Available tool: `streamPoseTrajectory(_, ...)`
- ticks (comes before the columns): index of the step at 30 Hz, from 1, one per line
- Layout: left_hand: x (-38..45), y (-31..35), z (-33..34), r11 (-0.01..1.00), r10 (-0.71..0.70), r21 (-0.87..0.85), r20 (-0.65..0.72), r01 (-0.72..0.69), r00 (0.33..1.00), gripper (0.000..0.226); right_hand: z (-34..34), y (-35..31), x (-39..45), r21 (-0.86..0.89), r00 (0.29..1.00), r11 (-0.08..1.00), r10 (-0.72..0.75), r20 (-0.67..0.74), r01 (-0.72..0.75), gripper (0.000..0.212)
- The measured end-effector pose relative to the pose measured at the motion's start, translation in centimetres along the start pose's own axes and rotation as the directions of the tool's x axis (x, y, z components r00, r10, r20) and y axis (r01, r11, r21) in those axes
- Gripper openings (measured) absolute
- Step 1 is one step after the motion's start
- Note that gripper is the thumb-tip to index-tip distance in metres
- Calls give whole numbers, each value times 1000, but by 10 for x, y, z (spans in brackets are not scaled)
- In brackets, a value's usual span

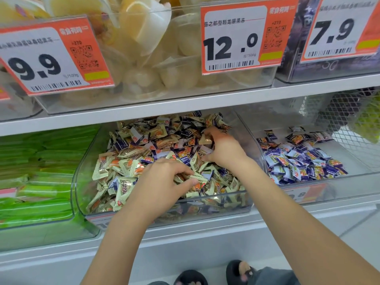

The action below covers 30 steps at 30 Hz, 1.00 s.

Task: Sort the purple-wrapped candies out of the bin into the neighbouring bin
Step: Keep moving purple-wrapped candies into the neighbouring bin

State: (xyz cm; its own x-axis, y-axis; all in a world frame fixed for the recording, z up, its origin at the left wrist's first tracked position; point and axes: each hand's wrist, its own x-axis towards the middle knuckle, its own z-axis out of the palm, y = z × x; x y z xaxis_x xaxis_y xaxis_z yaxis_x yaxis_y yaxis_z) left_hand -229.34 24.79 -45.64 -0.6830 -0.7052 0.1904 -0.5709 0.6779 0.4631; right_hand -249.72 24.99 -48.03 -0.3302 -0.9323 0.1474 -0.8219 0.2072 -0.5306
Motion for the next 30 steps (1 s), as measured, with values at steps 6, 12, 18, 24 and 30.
streamPoseTrajectory(6, 0, 0, -1, 1000, 6, 25, 9, -7, 1000, 29, 1, 1, -1, 160, 1000, 987, 0, -18, 3, 62)
streamPoseTrajectory(12, 1, 3, -2, 1000, 1, 24, 19, -1, 1000, 28, -19, -10, -3, 375, 999, 926, 34, 9, -34, 41)
streamPoseTrajectory(18, 2, 6, -2, 999, -36, -6, 7, 36, 999, 26, -35, -15, -22, 735, 980, 650, 95, 174, -193, 29)
streamPoseTrajectory(24, 4, 13, 3, 997, -32, 70, -45, 35, 998, 30, -65, -12, -49, 805, 994, 583, 86, 71, -108, 34)
streamPoseTrajectory(30, 7, 18, 8, 988, -21, 152, -72, 31, 997, 35, -104, 41, -71, 552, 924, 833, 230, -306, -24, 16)
